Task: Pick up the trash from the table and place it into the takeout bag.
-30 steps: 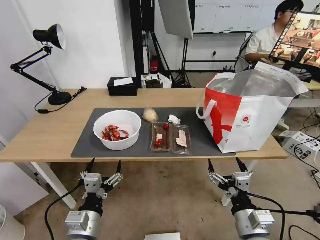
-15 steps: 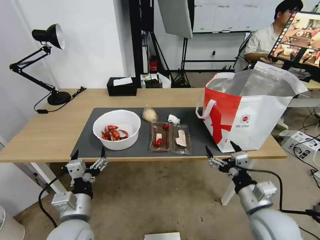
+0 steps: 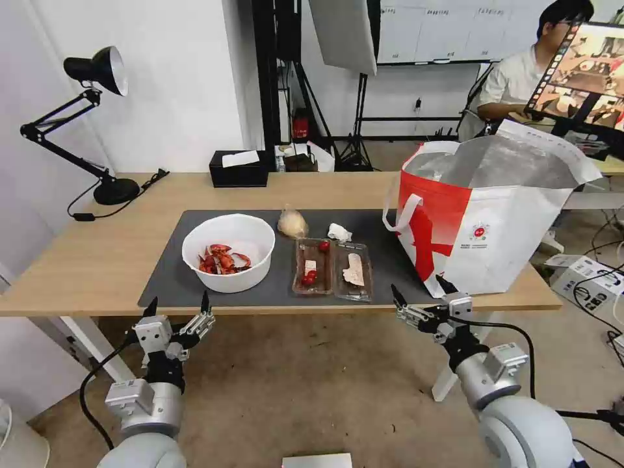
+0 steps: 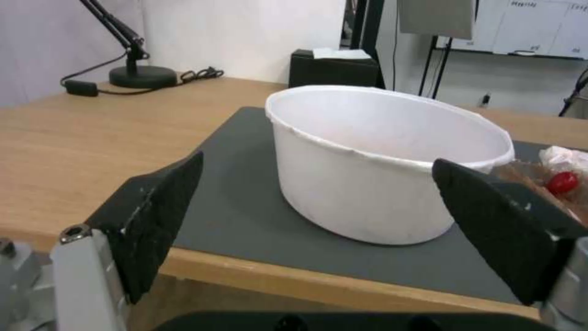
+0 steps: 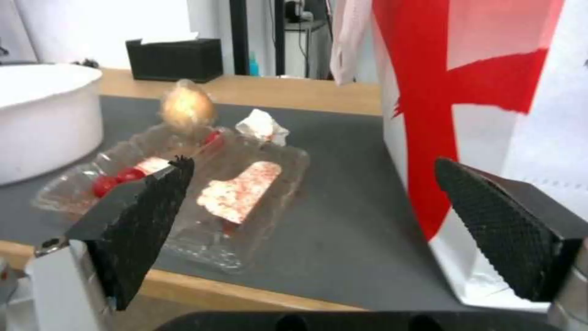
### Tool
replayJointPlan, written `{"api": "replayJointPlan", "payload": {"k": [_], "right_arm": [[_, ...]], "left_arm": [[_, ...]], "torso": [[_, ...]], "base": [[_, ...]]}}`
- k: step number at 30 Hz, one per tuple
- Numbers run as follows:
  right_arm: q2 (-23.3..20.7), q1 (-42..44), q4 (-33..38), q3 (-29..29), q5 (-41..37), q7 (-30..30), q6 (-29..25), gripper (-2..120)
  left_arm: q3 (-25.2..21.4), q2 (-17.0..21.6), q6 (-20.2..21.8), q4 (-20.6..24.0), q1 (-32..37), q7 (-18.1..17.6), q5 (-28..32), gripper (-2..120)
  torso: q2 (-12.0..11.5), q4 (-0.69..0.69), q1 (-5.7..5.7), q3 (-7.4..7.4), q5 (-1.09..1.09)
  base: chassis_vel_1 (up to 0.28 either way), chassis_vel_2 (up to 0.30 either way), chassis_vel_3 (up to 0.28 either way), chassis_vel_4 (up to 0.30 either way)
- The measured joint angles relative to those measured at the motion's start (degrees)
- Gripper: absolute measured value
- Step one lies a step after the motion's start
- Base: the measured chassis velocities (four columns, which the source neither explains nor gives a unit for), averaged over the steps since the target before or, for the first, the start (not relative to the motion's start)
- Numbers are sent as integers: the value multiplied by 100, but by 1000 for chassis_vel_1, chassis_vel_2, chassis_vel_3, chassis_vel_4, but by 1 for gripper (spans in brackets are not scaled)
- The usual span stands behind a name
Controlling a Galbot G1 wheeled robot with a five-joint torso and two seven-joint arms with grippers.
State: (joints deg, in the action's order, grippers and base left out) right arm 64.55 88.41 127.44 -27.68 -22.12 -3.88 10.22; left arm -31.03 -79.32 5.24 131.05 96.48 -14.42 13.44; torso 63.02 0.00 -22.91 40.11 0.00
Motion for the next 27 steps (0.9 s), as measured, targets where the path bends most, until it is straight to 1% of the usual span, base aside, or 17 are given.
{"api": "replayJointPlan", "payload": {"k": [8, 11, 12, 14, 15, 16, 17, 18, 19, 20, 21, 22, 23, 24, 25, 26, 27], "right_arm": [[13, -25, 40, 99, -614, -193, -5, 100], [3, -51, 116, 166, -1104, -364, 26, 100], [3, -51, 116, 166, -1104, -364, 26, 100], [-30, -111, 192, 192, -1531, -506, 108, 100], [-82, -211, 279, 229, -2115, -705, 189, 100], [-82, -211, 279, 229, -2115, -705, 189, 100], [-120, -295, 337, 273, -2655, -905, 227, 100], [-145, -430, 416, 348, -3452, -1232, 265, 100], [-145, -430, 416, 348, -3452, -1232, 265, 100], [-147, -500, 458, 381, -3877, -1410, 271, 100], [-133, -622, 542, 443, -4773, -1798, 273, 100], [-133, -622, 542, 443, -4773, -1798, 273, 100], [-91, -733, 606, 471, -5530, -2146, 271, 100], [-6, -904, 670, 499, -6485, -2573, 217, 100], [-6, -904, 670, 499, -6485, -2573, 217, 100], [61, -1017, 686, 550, -6983, -2794, 136, 100], [99, -1067, 686, 598, -7190, -2890, 72, 100]], "left_arm": [[7, -33, 0, 6, 78, 66, -13, 100], [6, -30, 0, 16, 114, 71, -16, 100], [6, -30, 0, 16, 114, 71, -16, 100], [-2, 7, 5, 46, 140, 71, -11, 100], [-25, 62, 12, 77, 162, 71, -1, 100], [-25, 62, 12, 77, 162, 71, -1, 100], [-46, 93, 14, 90, 176, 71, 5, 100], [-66, 111, 15, 94, 204, 73, 10, 100], [-66, 111, 15, 94, 204, 73, 10, 100], [-70, 111, 15, 94, 224, 73, 11, 100], [-72, 104, 15, 94, 264, 75, 11, 100], [-72, 104, 15, 94, 264, 75, 11, 100], [-71, 91, 15, 94, 296, 77, 11, 100], [-66, 70, 13, 87, 329, 78, 5, 100], [-66, 70, 13, 87, 329, 78, 5, 100], [-62, 55, 13, 74, 346, 81, 1, 100], [-61, 48, 13, 68, 354, 82, -3, 100]], "torso": [[0, 0, -1, 0, 0], [0, -1, 0, 0, 0], [0, -1, 0, 0, 0], [0, 0, 0, 0, 0], [0, 0, 0, 0, 0], [0, 0, 0, 0, 0], [0, 0, 0, 0, 0], [0, 0, -1, 0, 0], [0, 0, -1, 0, 0], [0, 1, -1, 0, 0], [0, 0, 0, 0, 0], [0, 0, 0, 0, 0], [0, 0, -1, 0, 0], [0, 0, 0, 0, -1], [0, 0, 0, 0, -1], [0, 1, -1, 0, 0], [0, 1, -1, 0, -1]], "base": [[0, 0, 0, 0], [0, 0, 0, 0], [0, 0, 0, 0], [0, 0, 0, 0], [0, 0, 0, 0], [0, 0, 0, 0], [0, 0, 0, 0], [0, 0, 0, 0], [0, 0, 0, 0], [0, 0, 0, 0], [0, 0, 0, 0], [0, 0, 0, 0], [0, 0, 0, 0], [0, 0, 0, 0], [0, 0, 0, 0], [0, 0, 0, 0], [0, 0, 0, 0]]}}
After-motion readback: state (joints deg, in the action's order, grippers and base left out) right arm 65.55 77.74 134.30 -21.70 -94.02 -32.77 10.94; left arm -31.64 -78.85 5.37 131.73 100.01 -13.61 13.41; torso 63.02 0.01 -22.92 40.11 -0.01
